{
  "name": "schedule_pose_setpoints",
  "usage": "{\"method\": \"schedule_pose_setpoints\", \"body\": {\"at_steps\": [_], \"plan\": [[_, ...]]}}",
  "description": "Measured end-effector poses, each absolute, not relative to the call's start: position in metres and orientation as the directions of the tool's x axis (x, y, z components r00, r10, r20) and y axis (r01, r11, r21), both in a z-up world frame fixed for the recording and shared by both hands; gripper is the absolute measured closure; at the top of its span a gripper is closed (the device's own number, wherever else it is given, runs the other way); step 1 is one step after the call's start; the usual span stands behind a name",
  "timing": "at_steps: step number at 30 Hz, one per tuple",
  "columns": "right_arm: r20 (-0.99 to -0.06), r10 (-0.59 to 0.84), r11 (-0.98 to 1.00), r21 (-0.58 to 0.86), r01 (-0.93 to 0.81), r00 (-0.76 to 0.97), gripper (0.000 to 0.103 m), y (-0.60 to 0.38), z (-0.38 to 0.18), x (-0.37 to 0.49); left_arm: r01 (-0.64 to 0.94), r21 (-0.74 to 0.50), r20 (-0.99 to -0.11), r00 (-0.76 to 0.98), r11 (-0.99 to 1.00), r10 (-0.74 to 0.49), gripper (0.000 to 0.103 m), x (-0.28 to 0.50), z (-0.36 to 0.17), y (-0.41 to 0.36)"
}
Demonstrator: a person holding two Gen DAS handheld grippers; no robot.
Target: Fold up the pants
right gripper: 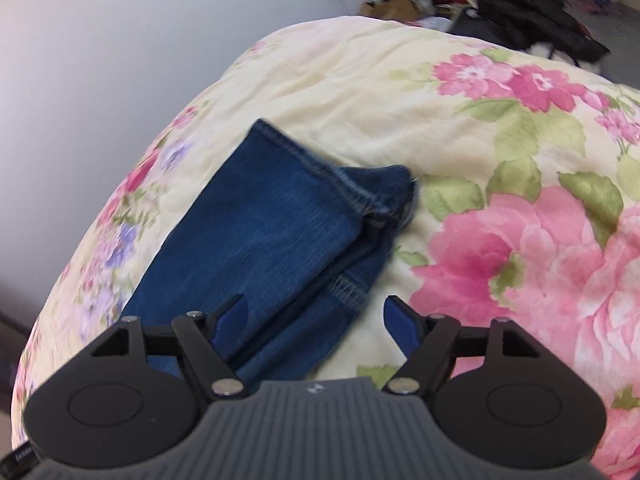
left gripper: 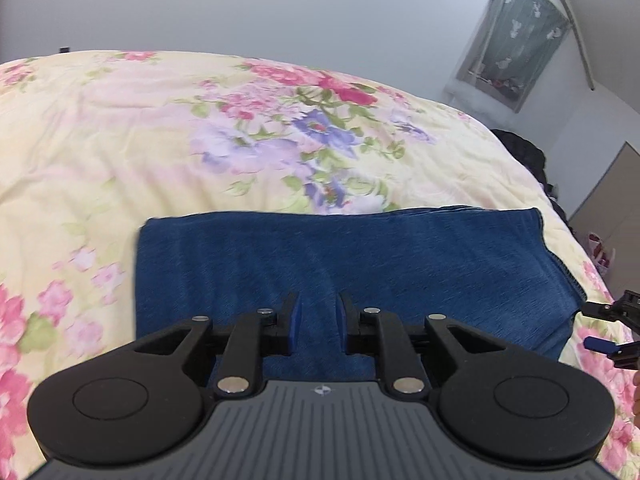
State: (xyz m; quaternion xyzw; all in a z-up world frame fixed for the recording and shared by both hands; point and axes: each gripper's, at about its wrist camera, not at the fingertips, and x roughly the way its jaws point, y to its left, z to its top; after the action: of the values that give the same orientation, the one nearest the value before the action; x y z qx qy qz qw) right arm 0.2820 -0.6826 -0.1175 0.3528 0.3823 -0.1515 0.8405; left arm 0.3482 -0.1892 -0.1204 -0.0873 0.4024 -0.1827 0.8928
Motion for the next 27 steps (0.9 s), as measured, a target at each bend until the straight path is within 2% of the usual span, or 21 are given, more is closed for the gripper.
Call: {"method": "schedule_pose_setpoints", "body": {"at_steps": [9,16,18,20,21,25,27], "plan": [[-0.704,0.043,0.581,0.595,0.556,0.709,0.032,-0.726,-0.141,0.284,0.308,-0.331,-0.706,0.547,0.892,-0.45,0.082,0.386,-0.137,-0.226],[-0.637,0.114,0.495,0.702,0.513,0.762,0.034,-0.754,-0.167,0.29,0.353,-0.272,-0.714,0.549,0.895,-0.434,0.082,0.404,-0.146,-0.265],[-0.625,0.123,0.5,0.71,0.495,0.771,0.042,-0.756,-0.171,0.296,0.361,-0.257,-0.713,0.555,0.896,-0.428,0.082,0.411,-0.146,-0.275],[-0.614,0.148,0.502,0.722,0.476,0.775,0.059,-0.755,-0.177,0.304,0.372,-0.247,-0.711,0.558,0.895,-0.428,0.082,0.418,-0.146,-0.285],[-0.612,0.146,0.504,0.722,0.474,0.777,0.059,-0.755,-0.179,0.306,0.38,-0.235,-0.709,0.563,0.895,-0.425,0.082,0.421,-0.146,-0.29],[-0.576,0.135,0.544,0.723,0.426,0.806,0.075,-0.75,-0.176,0.304,0.413,-0.188,-0.71,0.57,0.891,-0.413,0.082,0.434,-0.148,-0.308],[-0.57,0.123,0.582,0.705,0.405,0.813,0.077,-0.746,-0.169,0.303,0.416,-0.177,-0.718,0.565,0.892,-0.406,0.082,0.443,-0.153,-0.314]]}}
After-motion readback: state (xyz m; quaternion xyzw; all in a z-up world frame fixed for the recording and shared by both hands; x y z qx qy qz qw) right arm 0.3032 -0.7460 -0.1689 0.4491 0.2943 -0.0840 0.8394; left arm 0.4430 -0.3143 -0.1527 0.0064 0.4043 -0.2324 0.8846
